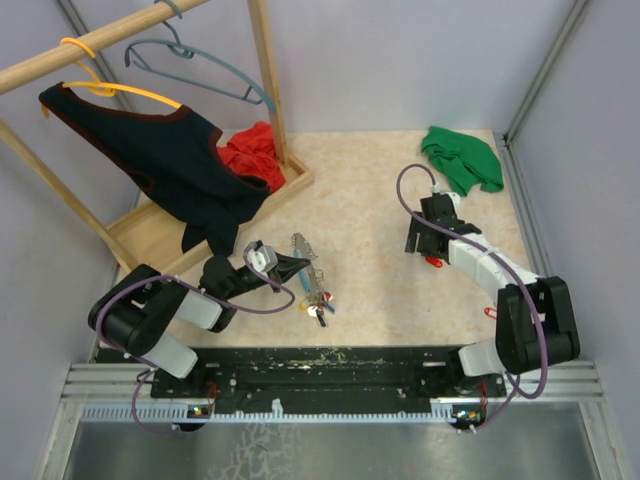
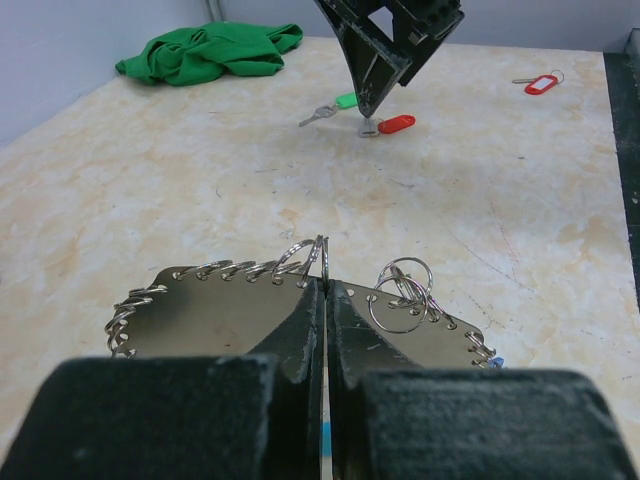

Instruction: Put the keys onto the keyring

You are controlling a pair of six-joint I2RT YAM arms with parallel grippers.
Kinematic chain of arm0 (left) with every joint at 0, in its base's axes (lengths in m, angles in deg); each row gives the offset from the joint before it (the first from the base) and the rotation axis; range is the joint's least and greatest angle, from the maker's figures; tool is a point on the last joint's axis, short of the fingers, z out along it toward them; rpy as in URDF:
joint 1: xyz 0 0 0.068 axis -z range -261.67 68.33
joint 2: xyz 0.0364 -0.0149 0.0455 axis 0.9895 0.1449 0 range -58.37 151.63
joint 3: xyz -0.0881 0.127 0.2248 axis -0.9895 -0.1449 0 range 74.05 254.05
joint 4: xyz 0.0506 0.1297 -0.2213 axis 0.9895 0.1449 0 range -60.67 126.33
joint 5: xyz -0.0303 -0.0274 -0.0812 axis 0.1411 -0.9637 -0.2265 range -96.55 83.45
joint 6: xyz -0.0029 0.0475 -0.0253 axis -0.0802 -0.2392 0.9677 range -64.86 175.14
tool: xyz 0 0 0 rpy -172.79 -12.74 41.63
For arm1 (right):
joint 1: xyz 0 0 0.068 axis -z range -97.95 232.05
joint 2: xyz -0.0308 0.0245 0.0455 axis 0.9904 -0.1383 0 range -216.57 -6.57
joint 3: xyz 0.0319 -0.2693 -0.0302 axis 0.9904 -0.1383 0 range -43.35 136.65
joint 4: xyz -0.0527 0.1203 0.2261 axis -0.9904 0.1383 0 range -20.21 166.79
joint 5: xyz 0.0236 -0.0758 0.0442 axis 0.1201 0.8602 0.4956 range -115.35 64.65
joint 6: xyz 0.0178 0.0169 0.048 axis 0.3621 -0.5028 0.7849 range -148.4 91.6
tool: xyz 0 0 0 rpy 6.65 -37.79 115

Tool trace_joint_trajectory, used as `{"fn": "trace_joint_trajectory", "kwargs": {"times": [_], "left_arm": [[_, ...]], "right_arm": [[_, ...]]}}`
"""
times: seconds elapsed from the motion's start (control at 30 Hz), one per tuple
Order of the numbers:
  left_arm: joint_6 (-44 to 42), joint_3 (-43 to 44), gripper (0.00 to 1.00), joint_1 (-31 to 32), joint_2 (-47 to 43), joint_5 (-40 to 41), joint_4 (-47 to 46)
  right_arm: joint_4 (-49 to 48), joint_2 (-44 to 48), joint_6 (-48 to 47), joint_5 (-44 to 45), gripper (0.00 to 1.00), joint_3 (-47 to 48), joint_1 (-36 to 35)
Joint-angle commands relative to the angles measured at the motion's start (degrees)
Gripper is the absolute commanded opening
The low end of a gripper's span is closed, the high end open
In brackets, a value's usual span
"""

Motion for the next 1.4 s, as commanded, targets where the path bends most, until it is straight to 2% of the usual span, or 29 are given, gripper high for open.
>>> {"fn": "trace_joint_trajectory", "kwargs": {"times": [0.0,0.2,0.3,0.43,0.63,0.77,0.83,1.1,1.17,1.3,1.37], "left_arm": [[-0.3,-0.2,0.00,-0.1,-0.7,-0.4,-4.1],[-0.4,0.1,0.00,0.0,-0.8,-0.1,-3.1],[-0.5,0.2,0.00,-0.1,-0.8,-1.3,-2.9],[-1.4,0.0,0.00,0.0,-0.9,-2.2,-3.1],[-2.2,-0.3,0.00,0.0,-0.8,-3.5,-3.6],[-2.1,-0.1,0.00,0.0,-0.7,-3.7,-3.2],[-2.1,-0.1,0.00,-0.1,-0.8,-3.7,-3.0],[-1.7,0.0,0.00,-0.1,-0.9,-3.9,-3.1],[-1.1,-0.2,0.00,-0.1,-0.3,-4.2,-4.5],[0.1,-0.6,0.00,0.0,0.9,-4.5,-7.5],[0.4,-0.6,0.00,-0.1,0.8,-4.6,-7.8]], "right_arm": [[-4.7,-1.8,1.5,1.0,0.70,0.4,1.4],[-7.1,-4.9,0.2,0.4,0.50,0.2,2.2],[-7.7,-6.5,-0.2,0.2,0.48,0.3,2.7],[-8.8,-8.0,-0.9,-1.5,0.39,0.2,2.9],[-8.7,-9.5,-1.2,-0.9,0.34,0.2,3.0],[-8.5,-9.5,-1.3,-0.4,0.29,-0.1,3.0],[-8.3,-9.6,-1.4,-0.3,0.24,0.0,3.0],[-6.9,-9.3,-1.4,0.8,0.17,-0.3,3.0],[-6.6,-9.3,-1.4,1.1,0.13,-0.5,3.0],[-5.8,-8.8,-1.5,1.4,0.00,-0.4,3.0],[-4.8,-7.8,-1.6,0.7,0.00,-0.1,3.0]]}}
